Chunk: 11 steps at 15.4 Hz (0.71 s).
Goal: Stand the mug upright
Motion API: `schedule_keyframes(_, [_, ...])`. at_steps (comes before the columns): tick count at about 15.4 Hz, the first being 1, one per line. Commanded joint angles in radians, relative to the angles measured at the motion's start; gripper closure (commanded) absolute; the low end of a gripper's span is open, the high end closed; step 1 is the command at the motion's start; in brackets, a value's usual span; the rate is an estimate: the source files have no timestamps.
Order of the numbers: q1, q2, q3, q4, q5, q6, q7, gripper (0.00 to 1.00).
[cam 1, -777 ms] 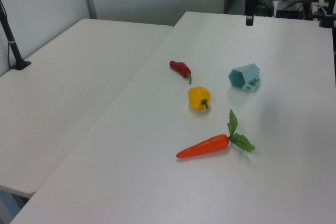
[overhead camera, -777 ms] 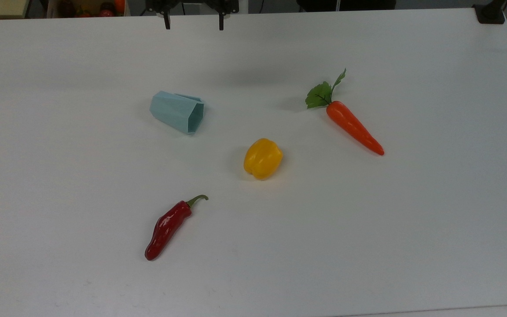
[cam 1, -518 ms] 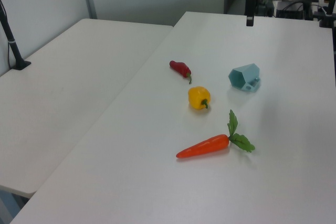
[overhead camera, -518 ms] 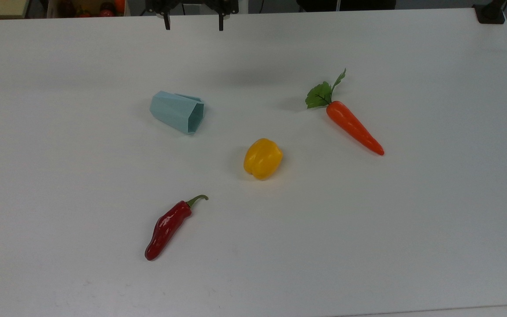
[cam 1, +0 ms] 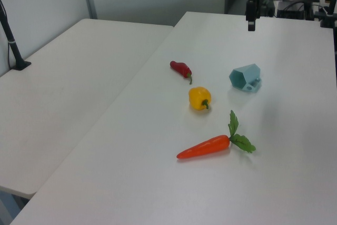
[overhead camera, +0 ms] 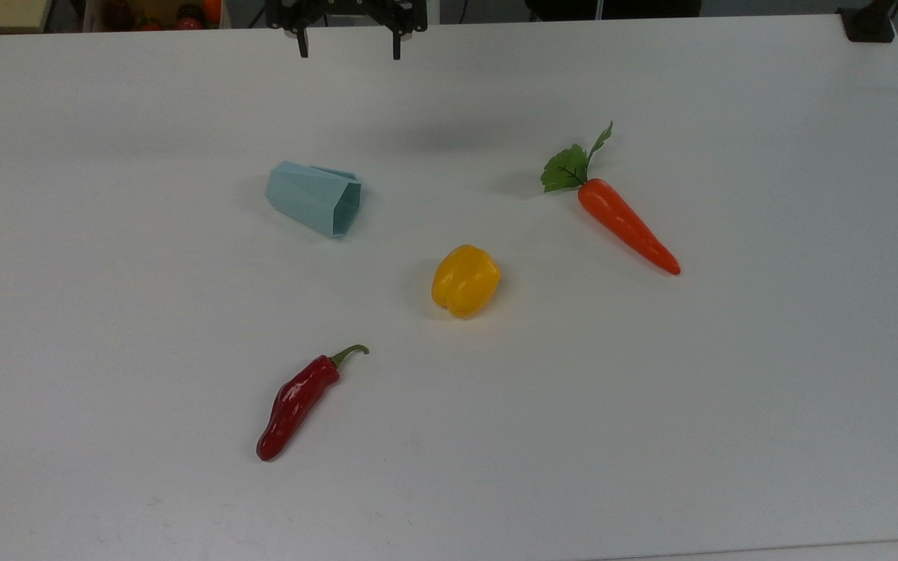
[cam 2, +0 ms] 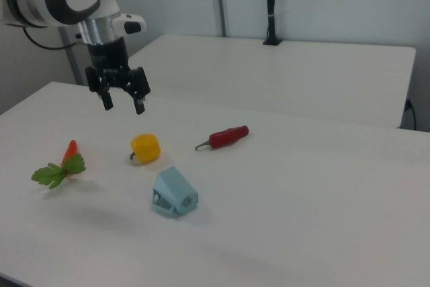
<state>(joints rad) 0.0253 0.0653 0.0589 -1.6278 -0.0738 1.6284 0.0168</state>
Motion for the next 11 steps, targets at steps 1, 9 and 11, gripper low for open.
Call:
schedule_keyframes(1, [0.042, 0.048, 0.007, -0.011, -0.098, -0.03, 0.164, 0.0])
schedule_keyframes(9, [0.134, 0.247, 0.007, -0.009, -0.377, -0.022, 0.484, 0.0])
schedule_keyframes(11, [0.15, 0.301, 0.007, -0.007, -0.434, -0.019, 0.572, 0.0])
